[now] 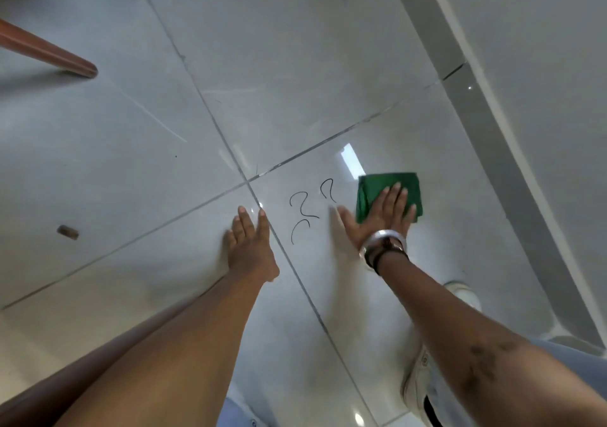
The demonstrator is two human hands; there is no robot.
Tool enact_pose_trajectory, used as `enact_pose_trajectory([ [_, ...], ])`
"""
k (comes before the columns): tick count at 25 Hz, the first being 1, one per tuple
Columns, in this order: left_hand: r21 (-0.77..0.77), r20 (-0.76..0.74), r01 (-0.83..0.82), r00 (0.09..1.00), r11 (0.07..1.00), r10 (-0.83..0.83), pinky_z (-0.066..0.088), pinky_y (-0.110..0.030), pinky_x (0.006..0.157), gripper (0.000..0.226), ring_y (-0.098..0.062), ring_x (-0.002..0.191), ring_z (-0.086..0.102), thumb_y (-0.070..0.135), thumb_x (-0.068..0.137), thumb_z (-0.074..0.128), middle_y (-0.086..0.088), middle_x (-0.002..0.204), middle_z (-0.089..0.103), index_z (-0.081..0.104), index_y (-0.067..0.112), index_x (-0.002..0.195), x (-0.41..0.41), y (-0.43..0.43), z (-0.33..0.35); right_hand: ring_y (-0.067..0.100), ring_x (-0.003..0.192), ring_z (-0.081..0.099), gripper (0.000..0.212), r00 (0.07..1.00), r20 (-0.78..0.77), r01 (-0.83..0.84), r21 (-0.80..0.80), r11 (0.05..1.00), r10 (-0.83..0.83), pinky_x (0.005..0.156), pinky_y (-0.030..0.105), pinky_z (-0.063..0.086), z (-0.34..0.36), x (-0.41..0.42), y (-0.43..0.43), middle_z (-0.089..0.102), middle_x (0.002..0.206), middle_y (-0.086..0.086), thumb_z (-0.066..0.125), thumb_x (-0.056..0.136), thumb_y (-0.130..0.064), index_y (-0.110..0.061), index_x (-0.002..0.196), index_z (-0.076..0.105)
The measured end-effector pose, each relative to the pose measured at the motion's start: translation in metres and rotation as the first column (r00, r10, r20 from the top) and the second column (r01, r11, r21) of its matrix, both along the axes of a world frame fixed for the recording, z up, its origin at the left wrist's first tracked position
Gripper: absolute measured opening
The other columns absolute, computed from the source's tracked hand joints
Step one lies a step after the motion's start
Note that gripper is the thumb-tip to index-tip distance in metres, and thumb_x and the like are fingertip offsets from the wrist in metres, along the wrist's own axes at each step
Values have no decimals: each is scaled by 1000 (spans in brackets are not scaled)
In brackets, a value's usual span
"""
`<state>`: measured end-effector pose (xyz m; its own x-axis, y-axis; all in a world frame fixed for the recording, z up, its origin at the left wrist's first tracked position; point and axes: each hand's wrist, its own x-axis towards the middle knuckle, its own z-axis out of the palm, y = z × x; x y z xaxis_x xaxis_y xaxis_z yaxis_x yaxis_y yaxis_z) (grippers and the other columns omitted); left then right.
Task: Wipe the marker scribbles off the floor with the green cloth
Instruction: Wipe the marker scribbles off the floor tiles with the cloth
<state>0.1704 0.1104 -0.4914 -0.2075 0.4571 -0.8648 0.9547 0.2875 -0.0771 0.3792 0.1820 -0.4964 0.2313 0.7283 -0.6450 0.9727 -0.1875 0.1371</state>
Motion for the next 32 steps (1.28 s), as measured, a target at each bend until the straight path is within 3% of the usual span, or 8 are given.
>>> enact_pose_trajectory([
  [6, 3, 20, -20, 1000, 1000, 20, 3, -45, 124, 141, -35, 152, -18, 27, 67, 87, -23, 158, -32, -24, 14, 153, -2, -1, -1, 27, 138, -37, 108, 507, -381, -838, -9, 545, 773, 118, 44, -12, 3, 13, -109, 7, 162, 18, 27, 79, -80, -2, 150, 4],
  [11, 7, 5, -6, 1000, 1000, 5, 3, -44, 125, 147, -34, 151, -20, 37, 64, 89, -21, 159, -31, -24, 2, 151, 0, -6, 1, 35, 149, -8, 119, 992, -72, 111, 36, 993, -108, 120, 46, -2, 3, 16, -24, -5, 160, 25, 28, 75, -84, 5, 149, 0],
  [14, 18, 10, -6, 1000, 1000, 6, 2, -44, 124, 148, -33, 151, -20, 41, 63, 89, -20, 160, -30, -22, 0, 152, -3, -7, -1, 34, 148, -10, 116, 960, -211, -193, -14, 981, 186, 117, 45, -9, -11, -47, -6, -9, 161, 17, 14, 72, -86, 0, 150, 0],
  [19, -18, 11, 56, 998, 998, -56, 1, -46, 125, 147, -33, 151, -20, 45, 64, 87, -20, 159, -32, -23, 1, 152, -11, -5, 2, 32, 148, 17, 97, 200, -425, -953, 126, 276, 883, 120, 53, 10, -3, 20, -75, 19, 160, 17, 35, 82, -72, -3, 149, 21],
  [23, -40, -9, 45, 999, 998, -45, 0, -46, 125, 148, -33, 151, -21, 48, 63, 86, -20, 159, -32, -23, 1, 152, -7, -3, 2, 27, 150, 9, 100, 914, -211, -320, 150, 936, 346, 121, 51, 10, -7, 18, -6, 10, 163, 11, 19, 80, -78, -8, 151, 18],
  [26, -53, -2, 60, 998, 997, -61, 0, -46, 124, 148, -33, 151, -19, 48, 63, 87, -20, 160, -30, -22, 1, 152, -8, 0, 3, 27, 150, -5, 104, 947, -269, -155, 87, 984, 173, 119, 47, -5, -16, -56, 30, -1, 163, 9, 11, 77, -81, -9, 152, 9],
  [29, -64, 23, 86, 996, 994, -84, -1, -45, 124, 145, -32, 152, -18, 42, 65, 88, -19, 159, -31, -21, 3, 153, -17, 4, 7, 28, 149, 9, 95, 419, -376, -854, 147, 499, 826, 119, 48, 4, -16, -48, -19, 14, 162, 10, 25, 84, -76, -9, 151, 19],
  [32, -74, 42, 99, 994, 992, -96, 0, -45, 126, 141, -32, 152, -16, 36, 69, 87, -19, 159, -31, -20, 3, 153, -22, 5, 9, 31, 140, 37, 81, 140, -360, -928, 277, 249, 922, 112, 55, 29, -8, 31, -43, 39, 153, 12, 40, 86, -64, -6, 142, 41],
])
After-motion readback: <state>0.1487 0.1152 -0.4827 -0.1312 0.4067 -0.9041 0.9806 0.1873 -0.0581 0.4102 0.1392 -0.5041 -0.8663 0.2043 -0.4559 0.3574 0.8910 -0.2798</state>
